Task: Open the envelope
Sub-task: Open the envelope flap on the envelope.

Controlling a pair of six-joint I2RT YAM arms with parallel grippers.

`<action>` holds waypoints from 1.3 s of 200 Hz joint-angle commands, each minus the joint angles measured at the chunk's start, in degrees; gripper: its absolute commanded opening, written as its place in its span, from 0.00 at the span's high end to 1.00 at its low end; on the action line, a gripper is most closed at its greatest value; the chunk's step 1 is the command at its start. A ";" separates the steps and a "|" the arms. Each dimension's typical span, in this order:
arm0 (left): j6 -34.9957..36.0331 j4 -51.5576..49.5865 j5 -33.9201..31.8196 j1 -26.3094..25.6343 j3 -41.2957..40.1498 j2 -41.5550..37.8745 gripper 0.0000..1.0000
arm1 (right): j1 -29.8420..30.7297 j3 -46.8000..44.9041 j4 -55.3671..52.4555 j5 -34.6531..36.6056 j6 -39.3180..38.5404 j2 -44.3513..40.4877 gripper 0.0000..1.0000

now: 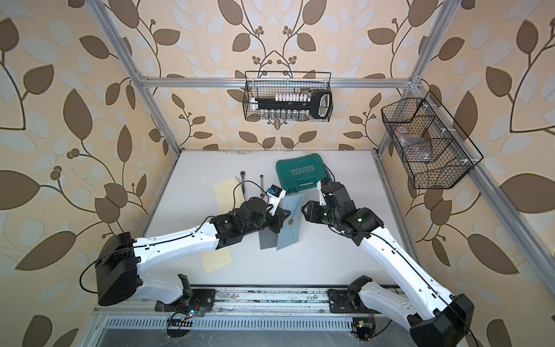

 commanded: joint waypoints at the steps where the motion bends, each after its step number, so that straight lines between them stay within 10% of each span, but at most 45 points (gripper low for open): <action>1: 2.82 4.81 -1.58 -0.55 -0.10 -1.57 1.00 | 1.66 0.53 1.38 0.80 2.24 0.78 0.47; 260: 5.64 5.01 0.70 -1.18 -0.56 -0.14 1.00 | 6.69 10.01 -9.84 13.03 19.55 13.48 0.39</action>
